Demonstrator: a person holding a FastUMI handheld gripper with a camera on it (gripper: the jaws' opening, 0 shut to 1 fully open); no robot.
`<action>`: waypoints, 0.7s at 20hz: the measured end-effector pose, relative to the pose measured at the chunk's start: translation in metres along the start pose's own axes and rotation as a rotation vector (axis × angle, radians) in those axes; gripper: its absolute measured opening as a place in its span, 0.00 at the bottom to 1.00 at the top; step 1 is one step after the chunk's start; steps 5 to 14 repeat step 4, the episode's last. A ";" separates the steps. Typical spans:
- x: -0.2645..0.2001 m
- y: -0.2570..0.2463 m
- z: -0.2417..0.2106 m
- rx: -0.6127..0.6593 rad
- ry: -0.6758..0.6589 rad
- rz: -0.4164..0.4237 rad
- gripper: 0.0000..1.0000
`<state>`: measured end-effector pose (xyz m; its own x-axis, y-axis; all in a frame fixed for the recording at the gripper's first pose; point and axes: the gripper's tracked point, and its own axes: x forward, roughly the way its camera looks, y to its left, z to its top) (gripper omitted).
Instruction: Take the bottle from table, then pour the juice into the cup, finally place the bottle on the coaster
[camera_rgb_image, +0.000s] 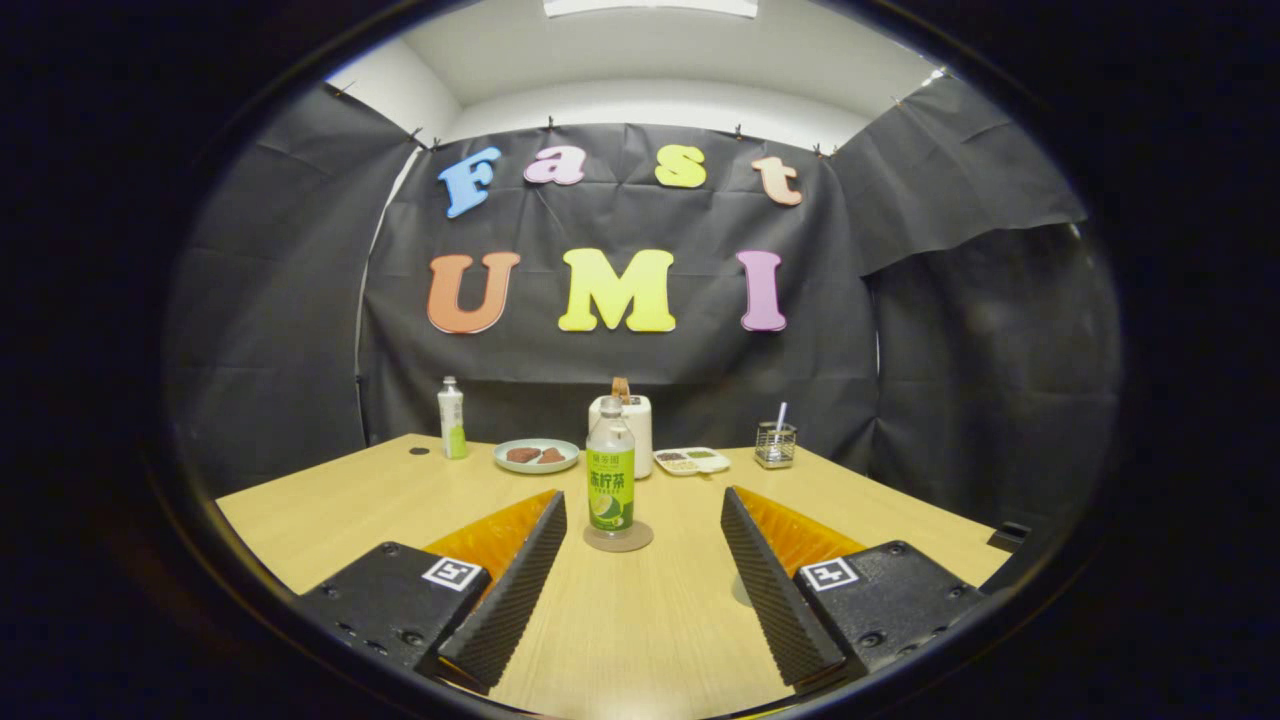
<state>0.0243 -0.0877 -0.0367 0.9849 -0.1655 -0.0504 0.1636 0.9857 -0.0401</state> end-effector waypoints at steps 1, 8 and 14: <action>0.000 0.000 0.001 0.000 -0.001 0.002 1.00; 0.001 0.002 0.000 -0.005 -0.002 0.004 1.00; 0.001 0.002 0.000 -0.005 -0.002 0.004 1.00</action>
